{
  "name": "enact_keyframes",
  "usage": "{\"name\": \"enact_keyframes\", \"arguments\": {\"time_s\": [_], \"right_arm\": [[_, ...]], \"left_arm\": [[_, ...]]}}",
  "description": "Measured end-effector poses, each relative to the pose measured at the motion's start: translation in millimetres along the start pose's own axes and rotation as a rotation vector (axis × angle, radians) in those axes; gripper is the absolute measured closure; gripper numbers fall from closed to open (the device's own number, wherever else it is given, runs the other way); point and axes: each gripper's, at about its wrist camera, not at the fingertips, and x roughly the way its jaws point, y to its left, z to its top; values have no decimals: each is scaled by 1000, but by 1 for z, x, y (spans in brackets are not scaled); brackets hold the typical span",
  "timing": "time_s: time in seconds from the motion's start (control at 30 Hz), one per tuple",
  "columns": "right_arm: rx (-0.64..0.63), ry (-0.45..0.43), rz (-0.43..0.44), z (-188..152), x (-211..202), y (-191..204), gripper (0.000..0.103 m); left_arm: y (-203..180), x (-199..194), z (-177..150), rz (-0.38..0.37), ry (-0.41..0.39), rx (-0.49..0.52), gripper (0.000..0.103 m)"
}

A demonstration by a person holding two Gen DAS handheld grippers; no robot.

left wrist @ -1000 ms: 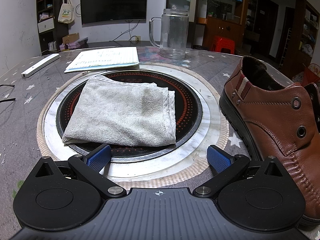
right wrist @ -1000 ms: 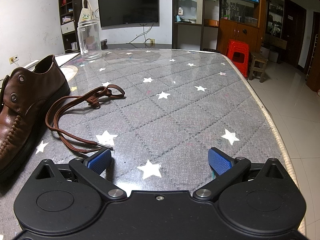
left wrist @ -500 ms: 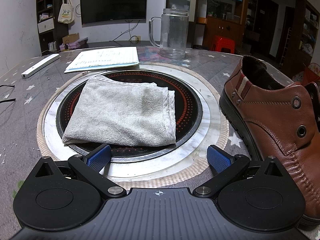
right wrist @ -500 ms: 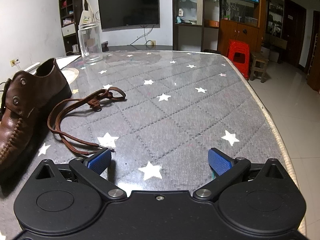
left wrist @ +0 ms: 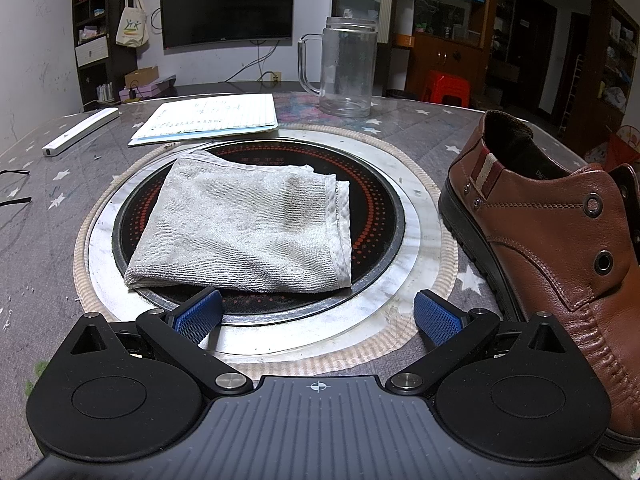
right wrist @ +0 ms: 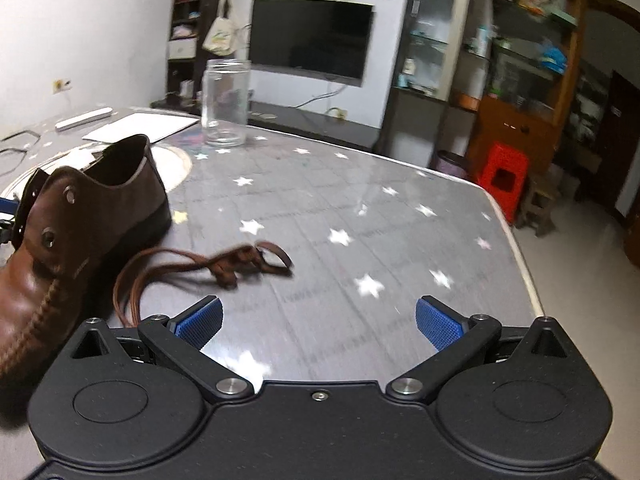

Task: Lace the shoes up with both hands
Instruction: 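Move the right gripper toward the loose brown shoelace on the table, then grasp the brown shoelace end with the right gripper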

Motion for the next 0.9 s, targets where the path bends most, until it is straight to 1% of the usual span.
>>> {"name": "enact_keyframes", "arguments": {"time_s": [0.13, 0.23, 0.27, 0.33, 0.47, 0.57, 0.63, 0.8, 0.9], "right_arm": [[-38, 21, 44, 18, 20, 4, 0], [-62, 15, 48, 29, 31, 8, 0], [-64, 23, 55, 30, 34, 6, 0], [-78, 48, 76, 37, 51, 9, 0], [-124, 86, 72, 41, 77, 16, 0], [-164, 105, 39, 37, 85, 17, 0], [-167, 114, 19, 36, 87, 13, 0], [-155, 153, -86, 29, 82, -8, 0], [-133, 196, -152, 23, 76, -23, 0]], "left_arm": [[0, 0, 0, 0, 0, 0, 0], [0, 0, 0, 0, 0, 0, 0], [0, 0, 0, 0, 0, 0, 0], [-1, 0, -1, 0, 0, 0, 0], [-1, 0, -1, 0, 0, 0, 0], [-1, 0, -1, 0, 0, 0, 0], [-1, 0, -1, 0, 0, 0, 0], [-1, 0, -1, 0, 0, 0, 0], [-1, 0, -1, 0, 0, 0, 0]]}}
